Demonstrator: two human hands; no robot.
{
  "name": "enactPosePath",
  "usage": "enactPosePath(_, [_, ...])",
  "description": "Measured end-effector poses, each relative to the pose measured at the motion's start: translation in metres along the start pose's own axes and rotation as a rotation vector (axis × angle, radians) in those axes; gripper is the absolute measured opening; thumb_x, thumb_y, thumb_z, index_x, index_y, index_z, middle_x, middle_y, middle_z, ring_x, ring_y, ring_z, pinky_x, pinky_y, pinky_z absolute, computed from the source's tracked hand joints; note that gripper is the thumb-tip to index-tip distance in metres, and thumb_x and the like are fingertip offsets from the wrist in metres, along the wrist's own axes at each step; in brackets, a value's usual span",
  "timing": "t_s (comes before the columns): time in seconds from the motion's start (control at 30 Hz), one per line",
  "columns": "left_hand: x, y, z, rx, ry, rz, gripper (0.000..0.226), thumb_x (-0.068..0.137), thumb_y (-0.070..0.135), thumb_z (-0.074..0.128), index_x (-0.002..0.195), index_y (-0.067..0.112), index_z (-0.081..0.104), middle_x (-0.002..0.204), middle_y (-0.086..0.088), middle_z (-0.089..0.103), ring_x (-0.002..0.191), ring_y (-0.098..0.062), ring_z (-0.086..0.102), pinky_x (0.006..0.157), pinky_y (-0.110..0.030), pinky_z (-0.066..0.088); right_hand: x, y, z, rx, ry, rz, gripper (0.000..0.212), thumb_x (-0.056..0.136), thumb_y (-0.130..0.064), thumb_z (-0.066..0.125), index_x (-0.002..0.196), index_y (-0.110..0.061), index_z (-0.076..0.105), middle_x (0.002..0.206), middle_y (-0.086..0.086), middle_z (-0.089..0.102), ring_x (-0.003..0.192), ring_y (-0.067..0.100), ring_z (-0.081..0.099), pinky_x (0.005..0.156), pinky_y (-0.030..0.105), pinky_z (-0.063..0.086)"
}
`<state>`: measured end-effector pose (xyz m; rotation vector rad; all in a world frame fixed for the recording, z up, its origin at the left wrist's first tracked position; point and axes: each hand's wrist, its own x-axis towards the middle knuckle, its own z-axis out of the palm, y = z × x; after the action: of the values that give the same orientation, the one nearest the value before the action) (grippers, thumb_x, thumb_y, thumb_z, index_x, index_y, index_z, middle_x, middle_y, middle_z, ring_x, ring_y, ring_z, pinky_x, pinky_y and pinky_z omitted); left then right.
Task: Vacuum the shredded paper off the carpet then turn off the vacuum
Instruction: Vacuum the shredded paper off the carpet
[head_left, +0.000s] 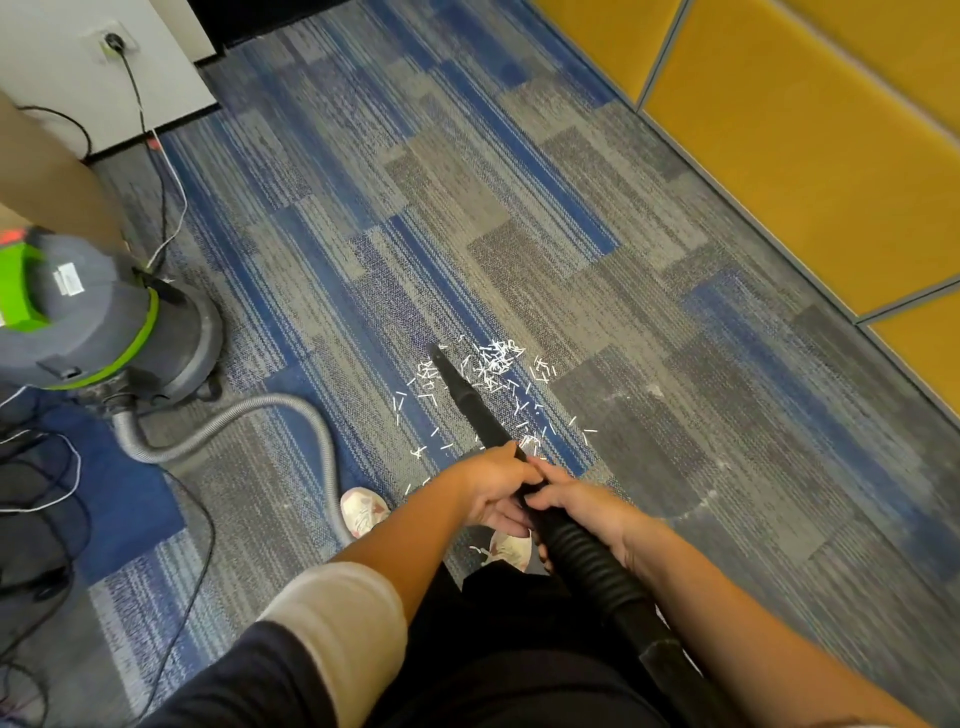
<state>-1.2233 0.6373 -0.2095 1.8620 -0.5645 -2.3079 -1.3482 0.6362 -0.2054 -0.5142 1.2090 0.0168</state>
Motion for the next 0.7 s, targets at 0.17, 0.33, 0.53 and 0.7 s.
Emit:
enactPosePath(0.17, [0.002,-0.004,-0.005,-0.031,0.023,0.006,0.067,0.1,0.017,0.043,0.152,0.024,0.001,0.124,-0.022,0.06,0.068,-0.019,0.066,0.078,-0.037,0.056,0.004,-0.003,0.004,-0.012,-0.012,0.013,0.064,0.093,-0.001,0.042,0.143,-0.037,0.027,0.059,0.012,0.06,0.037,0.021,0.052,0.036,0.025,0.047])
enactPosePath(0.33, [0.007,-0.001,0.0,-0.027,0.016,0.029,0.068,0.099,0.018,0.045,0.152,0.026,0.002,0.119,-0.018,0.063,0.071,-0.019,0.066,0.082,-0.038,0.055,0.004,-0.001,-0.005,0.041,0.004,0.007,0.063,0.094,-0.001,0.041,0.143,-0.038,0.028,0.048,0.008,0.061,0.036,0.02,0.052,0.036,0.023,0.047])
enactPosePath(0.53, [0.013,0.011,0.013,0.022,-0.006,0.037,0.052,0.099,0.018,0.045,0.145,0.023,0.021,0.097,-0.011,0.065,0.072,-0.018,0.064,0.08,-0.04,0.056,0.003,0.003,-0.023,0.093,0.065,-0.001,0.064,0.092,-0.002,0.045,0.143,-0.038,0.032,0.056,0.011,0.063,0.041,0.022,0.051,0.038,0.024,0.047])
enactPosePath(0.7, [0.013,0.017,0.018,0.081,-0.015,0.034,0.048,0.1,0.019,0.042,0.144,0.028,0.025,0.109,-0.01,0.062,0.073,-0.016,0.064,0.085,-0.041,0.055,0.002,0.003,-0.027,0.127,0.07,0.0,0.064,0.091,-0.001,0.045,0.142,-0.039,0.034,0.074,0.018,0.06,0.041,0.023,0.051,0.037,0.025,0.047])
